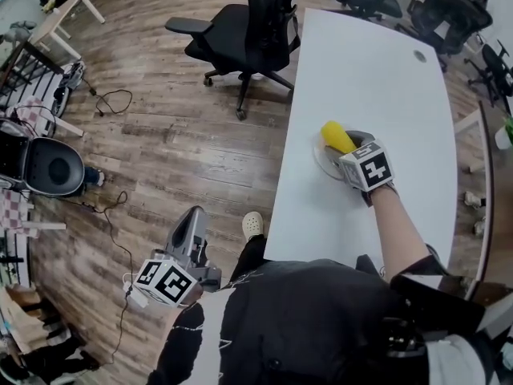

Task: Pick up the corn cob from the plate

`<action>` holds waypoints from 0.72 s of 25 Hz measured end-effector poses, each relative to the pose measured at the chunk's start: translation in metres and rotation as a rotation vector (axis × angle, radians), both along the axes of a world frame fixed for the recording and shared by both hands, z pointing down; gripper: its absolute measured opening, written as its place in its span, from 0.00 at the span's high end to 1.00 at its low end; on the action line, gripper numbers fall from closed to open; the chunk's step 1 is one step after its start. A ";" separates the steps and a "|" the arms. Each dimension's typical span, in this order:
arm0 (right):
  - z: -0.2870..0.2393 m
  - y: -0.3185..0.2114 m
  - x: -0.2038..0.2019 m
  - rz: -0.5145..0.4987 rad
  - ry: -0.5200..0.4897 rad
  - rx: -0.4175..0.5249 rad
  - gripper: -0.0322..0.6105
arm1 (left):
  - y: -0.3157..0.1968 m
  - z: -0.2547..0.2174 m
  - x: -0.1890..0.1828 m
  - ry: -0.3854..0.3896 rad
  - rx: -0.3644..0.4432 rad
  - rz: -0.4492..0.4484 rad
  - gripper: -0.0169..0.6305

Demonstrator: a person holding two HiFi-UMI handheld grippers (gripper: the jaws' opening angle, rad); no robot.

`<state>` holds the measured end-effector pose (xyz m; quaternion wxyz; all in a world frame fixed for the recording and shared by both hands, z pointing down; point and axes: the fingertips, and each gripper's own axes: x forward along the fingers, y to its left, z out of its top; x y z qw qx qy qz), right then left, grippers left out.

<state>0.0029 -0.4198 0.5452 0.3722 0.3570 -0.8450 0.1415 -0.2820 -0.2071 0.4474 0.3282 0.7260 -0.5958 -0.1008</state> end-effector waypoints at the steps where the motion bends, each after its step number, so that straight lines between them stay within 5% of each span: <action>1: -0.002 -0.001 0.001 0.008 -0.009 0.002 0.54 | 0.003 -0.001 -0.001 -0.002 0.002 -0.008 0.95; 18: -0.059 0.060 0.014 0.007 -0.232 0.036 0.55 | 0.045 -0.030 0.041 -0.046 0.074 -0.025 0.95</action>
